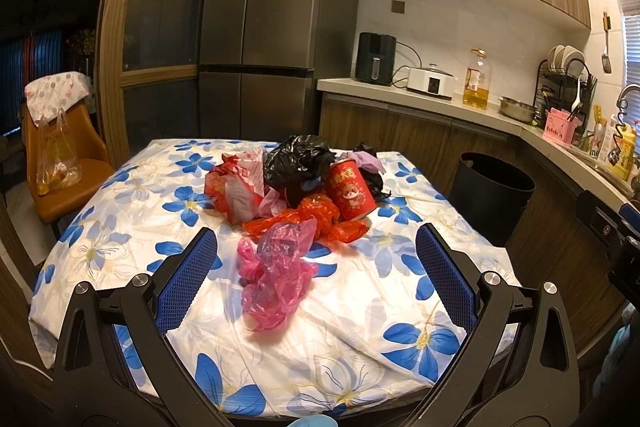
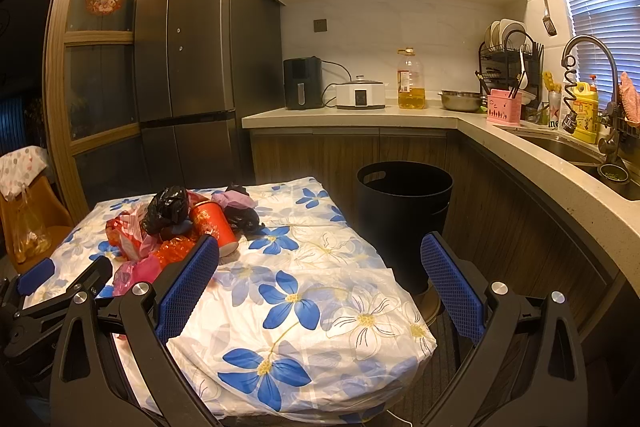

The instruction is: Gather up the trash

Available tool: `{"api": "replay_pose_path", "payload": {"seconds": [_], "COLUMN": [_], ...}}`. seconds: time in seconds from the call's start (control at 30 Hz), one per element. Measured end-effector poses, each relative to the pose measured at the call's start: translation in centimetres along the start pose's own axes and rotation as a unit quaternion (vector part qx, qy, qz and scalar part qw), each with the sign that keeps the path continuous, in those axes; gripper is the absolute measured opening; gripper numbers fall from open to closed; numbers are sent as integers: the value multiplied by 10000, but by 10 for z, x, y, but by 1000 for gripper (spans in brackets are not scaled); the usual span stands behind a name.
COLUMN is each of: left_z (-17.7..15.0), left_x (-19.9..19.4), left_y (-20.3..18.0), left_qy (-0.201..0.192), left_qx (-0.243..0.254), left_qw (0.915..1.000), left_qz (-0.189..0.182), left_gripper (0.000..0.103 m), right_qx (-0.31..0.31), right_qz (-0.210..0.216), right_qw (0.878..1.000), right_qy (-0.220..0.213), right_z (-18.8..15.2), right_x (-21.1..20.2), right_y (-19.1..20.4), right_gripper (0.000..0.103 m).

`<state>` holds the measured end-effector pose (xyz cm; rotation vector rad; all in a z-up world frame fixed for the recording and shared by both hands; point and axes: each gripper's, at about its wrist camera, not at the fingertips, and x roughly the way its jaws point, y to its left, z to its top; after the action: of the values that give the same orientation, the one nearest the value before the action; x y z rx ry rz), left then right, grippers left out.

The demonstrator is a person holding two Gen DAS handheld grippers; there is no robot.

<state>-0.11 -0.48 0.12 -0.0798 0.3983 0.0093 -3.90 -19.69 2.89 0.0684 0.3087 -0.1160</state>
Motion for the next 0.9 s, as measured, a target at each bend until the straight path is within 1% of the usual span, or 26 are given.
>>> {"api": "replay_pose_path", "payload": {"seconds": [0.9], "left_z": [5], "left_x": [-3], "left_y": [-7], "left_qy": [-16], "left_qx": [-3], "left_qw": [10000], "left_qz": [-28], "left_gripper": [97], "right_qx": [7], "right_qz": [1], "right_qw": [10000], "right_qy": [-28], "right_z": [4], "right_x": [-2], "right_y": [-1], "right_gripper": [98]}}
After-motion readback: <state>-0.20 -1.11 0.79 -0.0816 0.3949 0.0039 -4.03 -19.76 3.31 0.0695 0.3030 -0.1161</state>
